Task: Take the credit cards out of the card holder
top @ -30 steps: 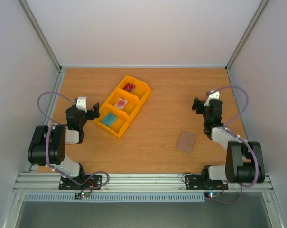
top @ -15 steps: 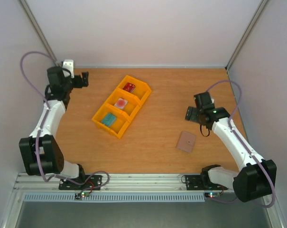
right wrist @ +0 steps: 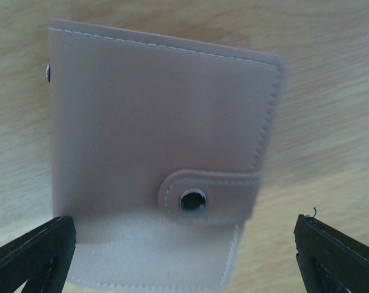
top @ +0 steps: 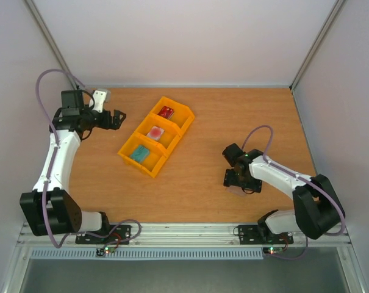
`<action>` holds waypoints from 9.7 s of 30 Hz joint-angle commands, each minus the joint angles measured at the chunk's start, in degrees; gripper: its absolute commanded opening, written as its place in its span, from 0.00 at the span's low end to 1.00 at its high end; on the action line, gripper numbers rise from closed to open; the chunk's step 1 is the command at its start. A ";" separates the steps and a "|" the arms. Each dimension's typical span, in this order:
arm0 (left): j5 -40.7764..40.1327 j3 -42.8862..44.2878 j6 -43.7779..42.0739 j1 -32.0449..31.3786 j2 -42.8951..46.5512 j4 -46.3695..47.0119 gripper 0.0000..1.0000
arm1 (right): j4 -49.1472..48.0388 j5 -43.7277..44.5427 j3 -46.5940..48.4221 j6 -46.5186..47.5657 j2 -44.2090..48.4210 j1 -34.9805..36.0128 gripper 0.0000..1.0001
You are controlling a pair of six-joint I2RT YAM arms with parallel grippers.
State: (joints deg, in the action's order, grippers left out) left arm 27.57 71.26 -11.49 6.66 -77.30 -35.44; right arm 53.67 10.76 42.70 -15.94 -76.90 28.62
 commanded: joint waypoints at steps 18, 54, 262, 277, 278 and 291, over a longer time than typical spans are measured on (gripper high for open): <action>2.19 -0.78 -2.40 -1.16 -2.01 -2.91 0.99 | -12.84 -6.03 -1.29 -0.23 -12.31 1.75 0.80; 31.49 18.69 7.07 -20.55 2.33 -26.68 0.99 | -52.02 -8.58 23.54 28.61 2.12 26.75 0.62; 8.59 -22.76 22.71 -26.08 39.14 18.94 0.00 | -23.30 -3.30 30.30 40.65 6.13 19.93 0.05; 20.45 -24.36 21.58 -26.11 38.00 24.14 0.00 | -40.96 -35.09 20.84 37.88 13.79 21.82 0.98; 21.90 -24.55 22.58 -26.09 37.87 25.22 0.00 | -41.47 -35.14 21.22 37.83 12.60 21.83 0.98; 42.30 -26.08 21.87 -26.08 38.67 34.03 0.00 | -33.55 -48.96 24.49 45.36 12.94 15.80 0.73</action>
State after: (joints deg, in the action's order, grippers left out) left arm 58.83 46.46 10.63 -19.55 -39.46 -11.03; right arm 14.79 -31.05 65.08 25.15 -65.58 45.41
